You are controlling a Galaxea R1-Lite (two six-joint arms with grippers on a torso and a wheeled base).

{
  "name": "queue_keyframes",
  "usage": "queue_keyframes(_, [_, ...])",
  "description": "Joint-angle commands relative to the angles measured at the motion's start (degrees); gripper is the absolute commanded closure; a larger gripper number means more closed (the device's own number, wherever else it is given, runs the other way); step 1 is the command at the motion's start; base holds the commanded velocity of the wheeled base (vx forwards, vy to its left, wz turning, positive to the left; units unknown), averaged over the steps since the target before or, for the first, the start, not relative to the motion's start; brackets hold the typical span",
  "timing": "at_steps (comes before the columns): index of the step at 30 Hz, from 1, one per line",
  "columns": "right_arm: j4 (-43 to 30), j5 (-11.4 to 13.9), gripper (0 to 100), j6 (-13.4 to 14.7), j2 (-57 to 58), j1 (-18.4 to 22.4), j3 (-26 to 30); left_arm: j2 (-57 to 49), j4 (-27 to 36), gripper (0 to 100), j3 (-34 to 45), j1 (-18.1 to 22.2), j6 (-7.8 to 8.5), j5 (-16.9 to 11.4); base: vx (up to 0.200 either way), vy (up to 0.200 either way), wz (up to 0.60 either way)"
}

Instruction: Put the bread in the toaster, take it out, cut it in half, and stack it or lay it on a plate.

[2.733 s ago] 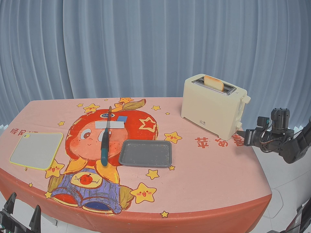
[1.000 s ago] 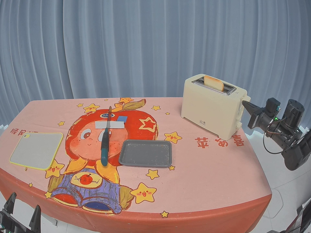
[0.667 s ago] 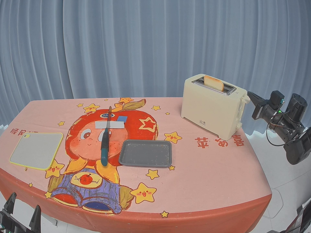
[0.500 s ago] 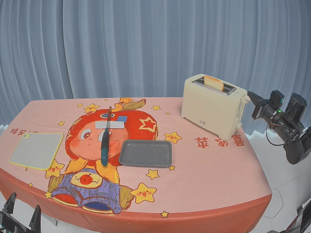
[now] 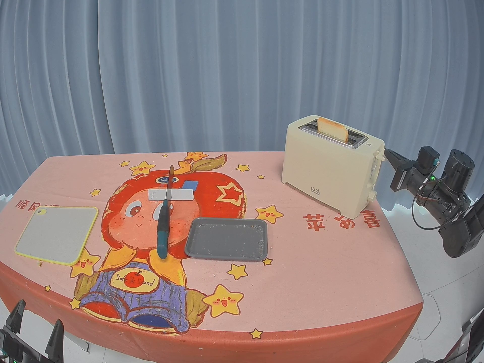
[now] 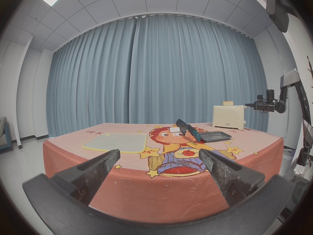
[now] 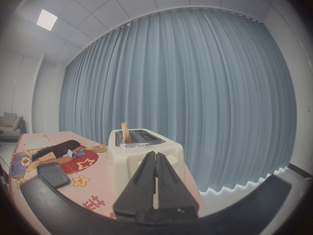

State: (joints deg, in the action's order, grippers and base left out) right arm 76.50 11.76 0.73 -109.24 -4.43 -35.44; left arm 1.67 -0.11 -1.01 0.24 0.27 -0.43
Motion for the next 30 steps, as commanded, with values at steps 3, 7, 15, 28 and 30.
queue_keyframes(3, [0.1,0.0,100,-0.2,-1.5,0.1,0.2,0.0,-0.1,0,1.0,0.0,0.00,0.0,0.000,0.000,0.00])
queue_keyframes(7, [0.1,0.0,100,-0.3,-1.5,0.0,1.2,0.1,-0.1,0,1.0,0.0,0.00,0.0,0.000,0.000,0.00])
queue_keyframes(15, [0.0,0.0,100,-0.5,-2.1,0.1,1.7,0.0,0.0,0,1.0,0.0,0.00,0.0,0.000,0.000,0.00])
queue_keyframes(28, [0.0,-0.2,100,-0.6,-3.2,0.0,2.3,0.1,0.0,0,1.0,0.0,0.00,0.0,0.000,0.000,0.00])
queue_keyframes(30, [0.0,-0.2,100,-0.6,-3.4,0.0,2.4,0.0,-0.1,0,1.0,0.0,0.00,0.0,0.000,0.000,0.00])
